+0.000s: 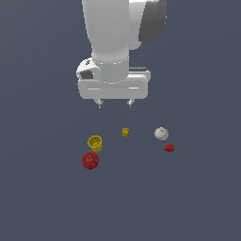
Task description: Pick up a designated object from a clutter of objects.
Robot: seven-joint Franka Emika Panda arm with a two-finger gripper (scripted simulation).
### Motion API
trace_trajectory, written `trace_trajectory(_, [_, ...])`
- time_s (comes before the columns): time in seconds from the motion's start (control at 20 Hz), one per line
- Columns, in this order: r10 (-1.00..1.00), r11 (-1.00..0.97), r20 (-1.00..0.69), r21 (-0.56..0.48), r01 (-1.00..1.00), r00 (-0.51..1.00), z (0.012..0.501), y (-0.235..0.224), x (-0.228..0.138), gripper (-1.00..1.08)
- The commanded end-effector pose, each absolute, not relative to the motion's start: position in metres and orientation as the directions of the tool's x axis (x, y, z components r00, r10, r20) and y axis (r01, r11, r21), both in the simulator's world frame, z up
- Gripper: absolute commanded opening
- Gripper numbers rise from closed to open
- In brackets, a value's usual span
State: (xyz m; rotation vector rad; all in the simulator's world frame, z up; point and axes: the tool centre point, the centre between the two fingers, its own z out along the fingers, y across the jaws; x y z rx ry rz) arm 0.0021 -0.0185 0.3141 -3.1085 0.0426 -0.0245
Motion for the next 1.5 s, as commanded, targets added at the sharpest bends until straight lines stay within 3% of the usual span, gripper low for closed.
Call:
trace_trajectory(0.0, [-0.025, -0.999, 0.012, -0.034, -0.025, 1.0, 0.312, -0.022, 0.002, 1.0])
trace_trajectory(0.75, [0.024, -0.999, 0.013, -0.031, 0.024, 1.0, 0.294, -0.033, 0.017, 1.0])
trace_trajectory(1.45, [0.24, -0.971, 0.011, -0.014, 0.24, 0.971, 0.202, -0.085, 0.067, 1.0])
